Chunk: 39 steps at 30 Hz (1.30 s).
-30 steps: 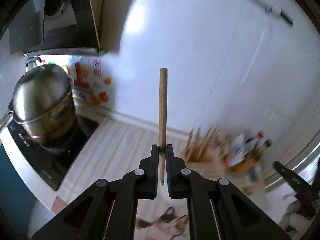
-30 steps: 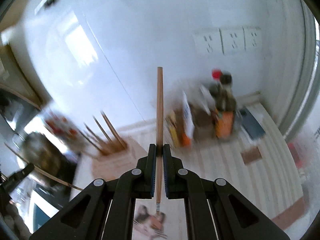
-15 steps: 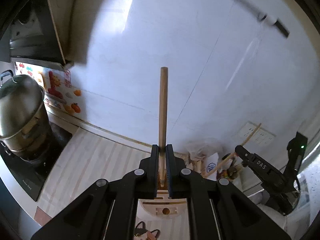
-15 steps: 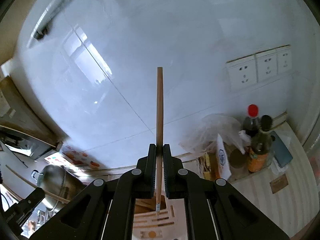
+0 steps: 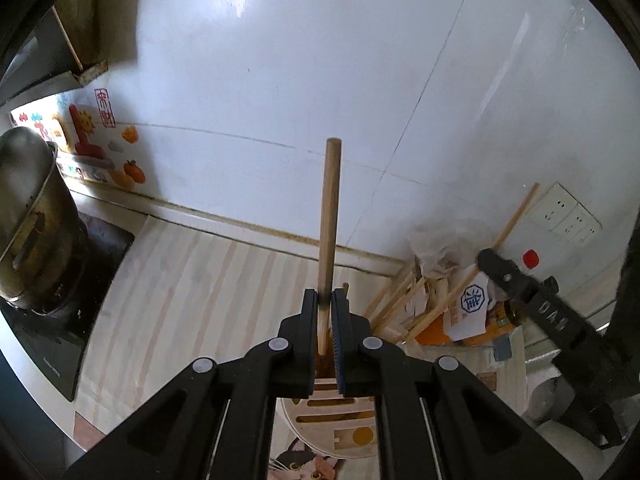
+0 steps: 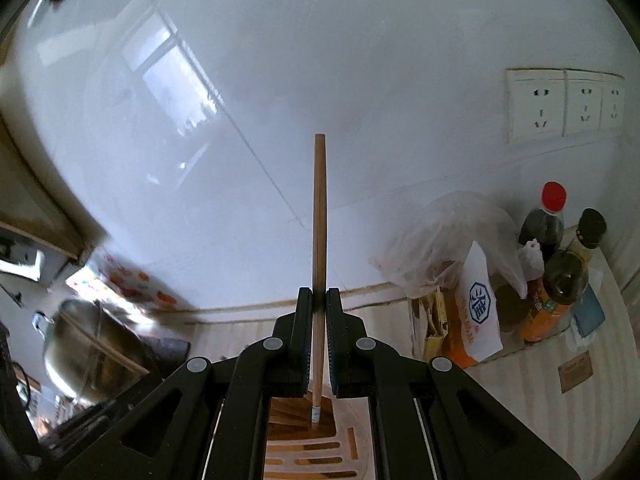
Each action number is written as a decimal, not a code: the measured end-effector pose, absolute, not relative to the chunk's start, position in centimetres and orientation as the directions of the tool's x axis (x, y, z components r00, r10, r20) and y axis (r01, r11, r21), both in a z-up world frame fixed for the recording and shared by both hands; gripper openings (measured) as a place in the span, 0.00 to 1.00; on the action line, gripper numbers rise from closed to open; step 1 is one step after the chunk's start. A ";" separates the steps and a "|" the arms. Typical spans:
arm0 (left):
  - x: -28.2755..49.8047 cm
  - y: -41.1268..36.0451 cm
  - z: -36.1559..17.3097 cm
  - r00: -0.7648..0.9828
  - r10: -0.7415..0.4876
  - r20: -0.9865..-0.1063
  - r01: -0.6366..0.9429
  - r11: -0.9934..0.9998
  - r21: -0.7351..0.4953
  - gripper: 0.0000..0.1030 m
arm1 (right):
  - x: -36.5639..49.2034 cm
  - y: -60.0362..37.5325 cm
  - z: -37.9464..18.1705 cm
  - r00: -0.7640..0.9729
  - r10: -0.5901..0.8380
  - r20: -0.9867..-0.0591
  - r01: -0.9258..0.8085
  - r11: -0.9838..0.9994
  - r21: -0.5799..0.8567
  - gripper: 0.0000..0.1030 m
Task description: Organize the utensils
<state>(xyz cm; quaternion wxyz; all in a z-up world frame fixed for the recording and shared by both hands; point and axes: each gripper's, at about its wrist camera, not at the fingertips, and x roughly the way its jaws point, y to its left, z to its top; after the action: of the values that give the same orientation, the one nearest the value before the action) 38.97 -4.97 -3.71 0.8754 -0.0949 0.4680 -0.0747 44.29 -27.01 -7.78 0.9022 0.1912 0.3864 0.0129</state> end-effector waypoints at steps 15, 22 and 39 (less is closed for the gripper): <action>33.7 -3.4 -1.3 0.650 -0.012 -0.760 -0.027 0.999 -0.040 0.84 | 40.2 -27.3 -7.8 0.655 0.199 -0.729 0.034 0.956 0.292 0.51; 31.5 -3.1 -4.1 0.638 0.056 -0.768 -0.058 0.998 0.024 1.00 | 36.1 -26.8 -8.0 0.667 0.085 -0.740 0.036 0.989 0.146 0.72; 26.1 -3.0 -3.8 0.680 0.027 -0.733 -0.001 0.999 0.037 1.00 | 29.2 -25.3 -8.6 0.677 -0.128 -0.724 0.133 0.990 -0.050 1.00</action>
<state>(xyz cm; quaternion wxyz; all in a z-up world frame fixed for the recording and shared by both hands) 26.09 -2.97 -3.77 0.9163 0.0167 0.4002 0.0076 29.25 -25.32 -8.57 0.9158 0.0036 0.3952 -0.0712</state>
